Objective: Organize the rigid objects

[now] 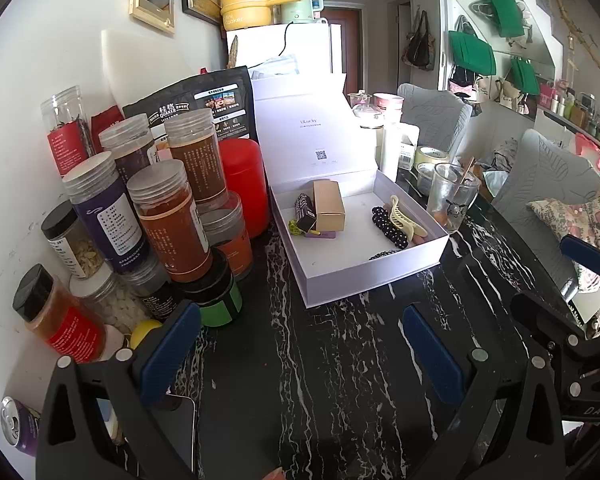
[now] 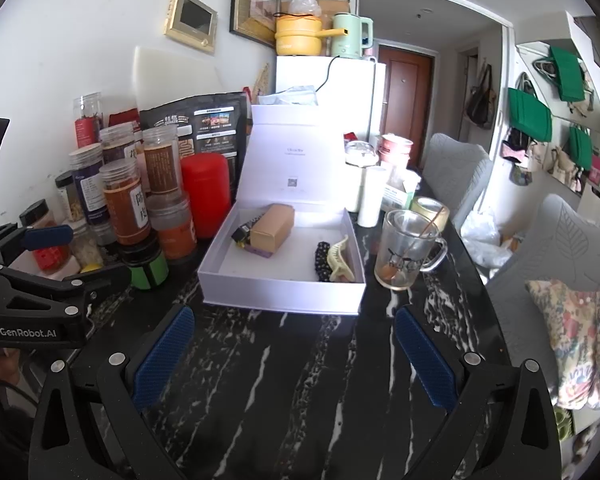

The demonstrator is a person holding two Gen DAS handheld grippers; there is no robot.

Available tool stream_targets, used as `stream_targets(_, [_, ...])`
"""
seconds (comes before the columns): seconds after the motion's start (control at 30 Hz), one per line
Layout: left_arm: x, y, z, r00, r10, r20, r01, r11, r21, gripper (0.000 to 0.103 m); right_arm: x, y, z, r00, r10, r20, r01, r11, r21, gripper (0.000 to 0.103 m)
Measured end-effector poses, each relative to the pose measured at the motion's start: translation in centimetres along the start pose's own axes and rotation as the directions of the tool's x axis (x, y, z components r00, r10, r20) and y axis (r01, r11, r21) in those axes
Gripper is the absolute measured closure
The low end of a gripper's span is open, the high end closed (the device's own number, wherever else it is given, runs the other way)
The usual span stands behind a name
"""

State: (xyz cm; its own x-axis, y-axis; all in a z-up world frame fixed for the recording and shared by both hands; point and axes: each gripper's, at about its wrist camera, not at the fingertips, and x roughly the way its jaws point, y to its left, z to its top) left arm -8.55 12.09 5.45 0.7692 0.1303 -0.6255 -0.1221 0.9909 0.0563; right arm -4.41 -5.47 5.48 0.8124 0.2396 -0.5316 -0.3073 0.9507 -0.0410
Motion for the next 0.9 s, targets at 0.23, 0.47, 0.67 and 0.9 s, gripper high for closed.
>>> stream_targets(0.23, [-0.17, -0.22, 0.24, 1.0, 0.007, 0.001, -0.007, 1.0, 0.007, 0.0, -0.04, -0.22, -0.05, 1.0, -0.001, 0.001, 0.001, 1.0, 0.002, 0.001])
stream_targets(0.47, [-0.33, -0.41, 0.21, 1.0, 0.007, 0.0, -0.007, 1.0, 0.007, 0.0, -0.18, -0.53, -0.22, 1.0, -0.003, -0.001, 0.003, 1.0, 0.004, 0.001])
stream_targets(0.67, [-0.18, -0.5, 0.11, 1.0, 0.001, -0.009, -0.001, 1.0, 0.01, 0.0, -0.29, -0.57, -0.29, 1.0, -0.007, 0.0, 0.007, 1.0, 0.006, 0.001])
stream_targets(0.9, [-0.12, -0.6, 0.05, 1.0, 0.013, -0.008, -0.013, 1.0, 0.016, 0.0, -0.22, -0.68, -0.39, 1.0, -0.01, -0.005, 0.01, 1.0, 0.005, 0.001])
